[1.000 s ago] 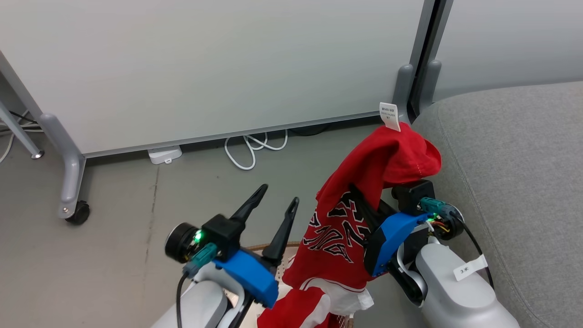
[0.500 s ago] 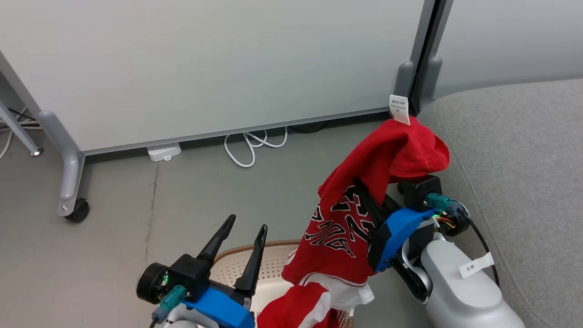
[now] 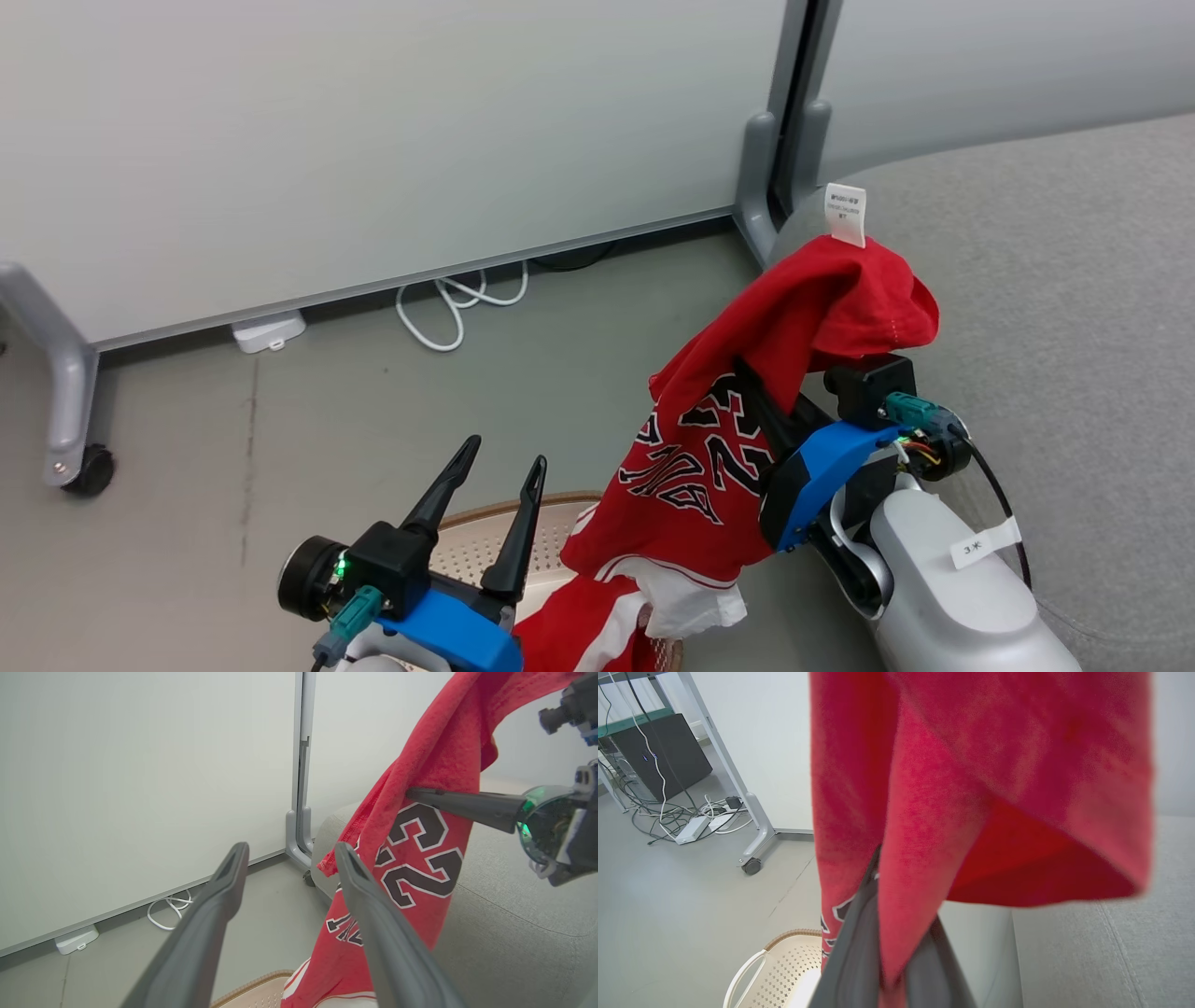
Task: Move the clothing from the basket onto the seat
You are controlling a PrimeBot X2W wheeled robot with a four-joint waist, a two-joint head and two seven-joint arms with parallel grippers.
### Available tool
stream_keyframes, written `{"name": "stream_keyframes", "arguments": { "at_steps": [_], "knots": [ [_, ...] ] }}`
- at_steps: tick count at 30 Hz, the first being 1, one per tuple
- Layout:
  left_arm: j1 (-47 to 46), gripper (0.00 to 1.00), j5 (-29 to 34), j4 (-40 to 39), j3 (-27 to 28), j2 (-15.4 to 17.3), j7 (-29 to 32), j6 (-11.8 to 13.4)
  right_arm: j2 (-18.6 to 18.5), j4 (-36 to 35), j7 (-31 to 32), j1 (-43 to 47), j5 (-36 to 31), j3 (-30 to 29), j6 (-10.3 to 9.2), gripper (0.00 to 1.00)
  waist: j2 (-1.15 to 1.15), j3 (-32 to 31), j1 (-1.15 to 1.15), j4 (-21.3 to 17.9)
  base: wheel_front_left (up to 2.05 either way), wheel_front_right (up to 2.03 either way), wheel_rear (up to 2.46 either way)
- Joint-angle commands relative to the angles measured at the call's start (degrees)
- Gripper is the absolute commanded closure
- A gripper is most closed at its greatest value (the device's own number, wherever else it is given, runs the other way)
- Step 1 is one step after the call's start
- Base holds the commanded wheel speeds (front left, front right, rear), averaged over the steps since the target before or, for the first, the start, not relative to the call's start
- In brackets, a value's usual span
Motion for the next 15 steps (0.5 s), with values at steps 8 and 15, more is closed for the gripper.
{"name": "stream_keyframes", "arguments": {
  "at_steps": [8,15],
  "knots": [
    [-0.5,0.00,1.1,-1.0,0.0,0.3,-0.3,-0.3,-0.1,-1.9,0.7,1.0,-0.9,-0.9,0.03,1.00,0.00,1.5,0.00,-10.6,0.00,0.00,0.00],
    [-1.2,0.00,1.1,-1.3,-0.4,1.1,-0.3,-0.3,0.4,-2.7,0.8,1.3,-0.8,-1.3,0.03,1.00,0.00,2.1,0.00,-17.9,0.00,0.00,0.00]
  ]
}}
